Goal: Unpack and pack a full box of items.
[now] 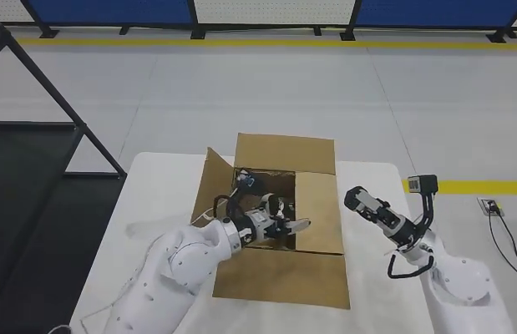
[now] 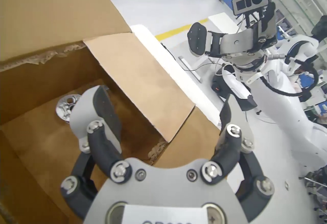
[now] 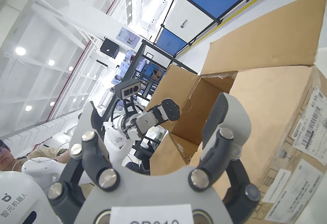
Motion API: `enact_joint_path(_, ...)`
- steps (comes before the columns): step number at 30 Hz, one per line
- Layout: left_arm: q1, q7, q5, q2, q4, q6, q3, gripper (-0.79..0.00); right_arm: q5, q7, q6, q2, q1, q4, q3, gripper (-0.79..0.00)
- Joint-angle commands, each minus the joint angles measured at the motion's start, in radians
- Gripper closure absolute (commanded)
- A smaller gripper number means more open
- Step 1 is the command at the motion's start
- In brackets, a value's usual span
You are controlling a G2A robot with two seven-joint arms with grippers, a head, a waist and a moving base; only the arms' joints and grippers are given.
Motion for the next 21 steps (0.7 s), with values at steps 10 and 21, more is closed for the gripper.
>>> enact_joint_path(10,-0.083,-0.018,-0.175,-0.039,0.178,0.136,0.044,-0.785,0.015,-0.014,-0.005,0.012,-0.012,0.021,0.008,-0.785)
enact_joint_path(21,-0.146,-0.091,-0.457,-0.076,0.330,0.056,0.067,-0.785,0.028,-0.025,-0.008,0.022,0.003,0.038,-0.006,-0.785)
